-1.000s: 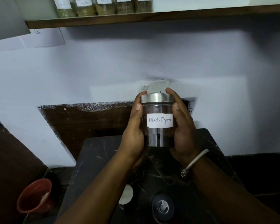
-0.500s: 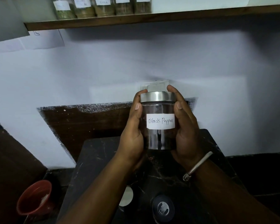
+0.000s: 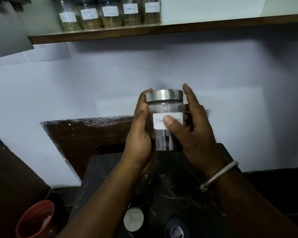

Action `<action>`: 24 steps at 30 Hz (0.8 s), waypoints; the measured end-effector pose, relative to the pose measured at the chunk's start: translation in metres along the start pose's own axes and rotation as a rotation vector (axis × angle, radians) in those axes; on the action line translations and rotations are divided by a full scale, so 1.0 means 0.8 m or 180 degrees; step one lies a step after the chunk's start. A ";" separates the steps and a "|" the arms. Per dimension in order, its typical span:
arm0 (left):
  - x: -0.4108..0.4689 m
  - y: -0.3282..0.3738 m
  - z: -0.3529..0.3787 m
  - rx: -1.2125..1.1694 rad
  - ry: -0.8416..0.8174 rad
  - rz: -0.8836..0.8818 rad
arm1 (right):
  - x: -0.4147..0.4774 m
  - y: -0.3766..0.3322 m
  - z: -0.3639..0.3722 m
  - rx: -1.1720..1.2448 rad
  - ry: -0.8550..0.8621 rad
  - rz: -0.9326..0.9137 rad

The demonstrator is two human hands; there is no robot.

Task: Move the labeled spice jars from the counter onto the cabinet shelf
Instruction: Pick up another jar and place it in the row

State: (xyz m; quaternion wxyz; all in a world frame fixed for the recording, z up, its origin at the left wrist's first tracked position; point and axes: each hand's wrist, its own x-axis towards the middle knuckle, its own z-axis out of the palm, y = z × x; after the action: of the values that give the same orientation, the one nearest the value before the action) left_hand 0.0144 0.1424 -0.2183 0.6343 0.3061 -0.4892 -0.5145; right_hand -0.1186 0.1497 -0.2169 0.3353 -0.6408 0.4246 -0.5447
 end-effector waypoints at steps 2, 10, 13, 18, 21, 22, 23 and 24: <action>0.019 0.012 0.003 0.0093 -0.0036 0.0157 | 0.006 -0.017 -0.006 -0.0575 -0.0054 -0.0225; 0.111 0.091 0.033 0.0396 -0.0571 0.0811 | 0.093 -0.099 -0.041 -0.1075 0.0143 -0.0877; 0.177 0.140 0.042 0.0891 -0.0581 0.1032 | 0.150 -0.135 -0.052 -0.1262 0.0334 -0.1127; 0.316 0.205 0.023 0.2758 0.0687 0.2001 | 0.299 -0.162 -0.073 -0.1315 0.0708 -0.1307; 0.380 0.194 -0.003 0.4306 0.0615 0.1594 | 0.396 -0.166 -0.079 -0.1660 0.0650 -0.0928; 0.391 0.184 -0.009 0.4485 0.0544 0.1281 | 0.421 -0.162 -0.078 -0.1840 0.0566 -0.0772; 0.398 0.175 -0.012 0.4623 0.0485 0.1009 | 0.442 -0.158 -0.074 -0.2007 0.0490 -0.0633; 0.405 0.170 -0.015 0.4727 0.0399 0.0840 | 0.464 -0.153 -0.068 -0.2120 0.0436 -0.0490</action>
State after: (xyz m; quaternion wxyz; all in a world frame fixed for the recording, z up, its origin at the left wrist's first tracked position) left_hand 0.0707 -0.1293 -0.0022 0.3443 0.6205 -0.7029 0.0487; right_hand -0.1330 -0.1353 0.0553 0.0366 -0.7072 0.5509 -0.4417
